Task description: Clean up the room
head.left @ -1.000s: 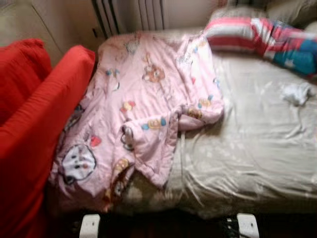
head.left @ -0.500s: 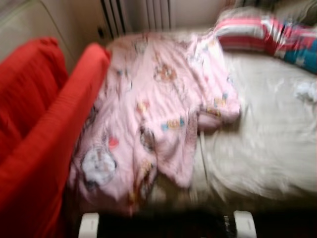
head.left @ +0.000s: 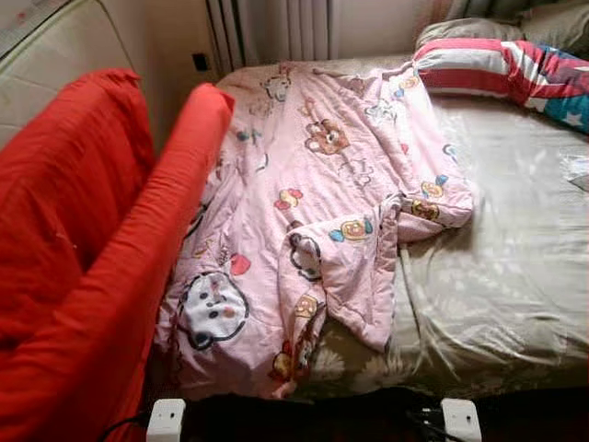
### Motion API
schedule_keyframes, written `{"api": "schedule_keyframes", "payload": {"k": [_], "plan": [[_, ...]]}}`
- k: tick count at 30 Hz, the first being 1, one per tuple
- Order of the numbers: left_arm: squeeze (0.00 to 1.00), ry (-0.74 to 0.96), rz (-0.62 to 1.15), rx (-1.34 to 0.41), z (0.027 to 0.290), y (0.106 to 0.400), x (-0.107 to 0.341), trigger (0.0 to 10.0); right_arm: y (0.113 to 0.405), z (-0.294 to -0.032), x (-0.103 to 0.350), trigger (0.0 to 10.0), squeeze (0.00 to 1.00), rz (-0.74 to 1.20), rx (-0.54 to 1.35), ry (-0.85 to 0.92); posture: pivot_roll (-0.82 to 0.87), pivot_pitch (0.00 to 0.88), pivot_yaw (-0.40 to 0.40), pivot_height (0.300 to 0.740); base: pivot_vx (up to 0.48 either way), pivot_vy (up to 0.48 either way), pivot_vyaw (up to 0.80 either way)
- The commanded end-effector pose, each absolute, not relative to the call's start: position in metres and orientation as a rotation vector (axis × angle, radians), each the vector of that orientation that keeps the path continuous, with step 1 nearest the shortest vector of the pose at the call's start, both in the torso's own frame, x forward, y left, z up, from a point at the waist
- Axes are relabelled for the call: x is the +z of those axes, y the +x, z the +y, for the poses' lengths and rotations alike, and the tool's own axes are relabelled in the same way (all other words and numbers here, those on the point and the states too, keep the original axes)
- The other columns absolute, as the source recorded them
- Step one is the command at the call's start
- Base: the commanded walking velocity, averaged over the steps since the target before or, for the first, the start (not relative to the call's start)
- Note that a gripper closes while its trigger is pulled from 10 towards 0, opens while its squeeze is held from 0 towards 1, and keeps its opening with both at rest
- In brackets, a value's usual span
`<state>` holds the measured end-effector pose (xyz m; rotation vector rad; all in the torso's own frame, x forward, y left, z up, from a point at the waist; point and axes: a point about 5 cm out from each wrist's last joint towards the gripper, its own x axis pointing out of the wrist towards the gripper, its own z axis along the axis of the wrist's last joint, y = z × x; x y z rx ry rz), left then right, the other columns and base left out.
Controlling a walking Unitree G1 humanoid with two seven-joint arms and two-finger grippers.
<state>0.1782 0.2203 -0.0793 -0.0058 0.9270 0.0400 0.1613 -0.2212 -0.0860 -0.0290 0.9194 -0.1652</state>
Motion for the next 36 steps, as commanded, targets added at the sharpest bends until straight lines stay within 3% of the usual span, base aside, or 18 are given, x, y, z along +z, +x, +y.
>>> {"api": "schedule_keyframes", "payload": {"k": [1, 11, 24, 30, 36], "plan": [[0.00, -0.012, 0.960, 0.041, 0.222, 0.169, -0.083, 10.0, 0.155, -0.220, -0.089, 10.0, 0.00, 0.942, -0.155, -0.029, -0.06, 0.155, 0.061, 0.738, 0.000, 0.000, 0.49], [0.00, -0.022, 0.956, 0.041, 0.221, 0.170, -0.083, 10.0, 0.155, -0.217, -0.090, 10.0, 0.00, 0.943, -0.155, -0.018, -0.06, 0.161, 0.064, 0.738, 0.000, 0.000, 0.72], [0.00, -0.038, 0.952, 0.043, 0.220, 0.170, -0.083, 10.0, 0.156, -0.212, -0.090, 10.0, 0.00, 0.935, -0.165, -0.003, -0.06, 0.167, 0.058, 0.738, 0.000, 0.000, 0.00], [0.00, -0.045, 0.952, 0.045, 0.220, 0.170, -0.083, 10.0, 0.170, -0.199, -0.087, 10.0, 0.00, 0.910, -0.148, -0.008, -0.06, 0.161, 0.045, 0.738, 0.000, 0.000, 0.00], [0.00, -0.072, 0.944, 0.059, 0.215, 0.171, -0.084, 10.0, 0.183, -0.205, -0.079, 10.0, 0.00, 0.869, -0.121, -0.044, -0.08, 0.149, 0.008, 0.738, 0.000, 0.000, 0.00]]}}
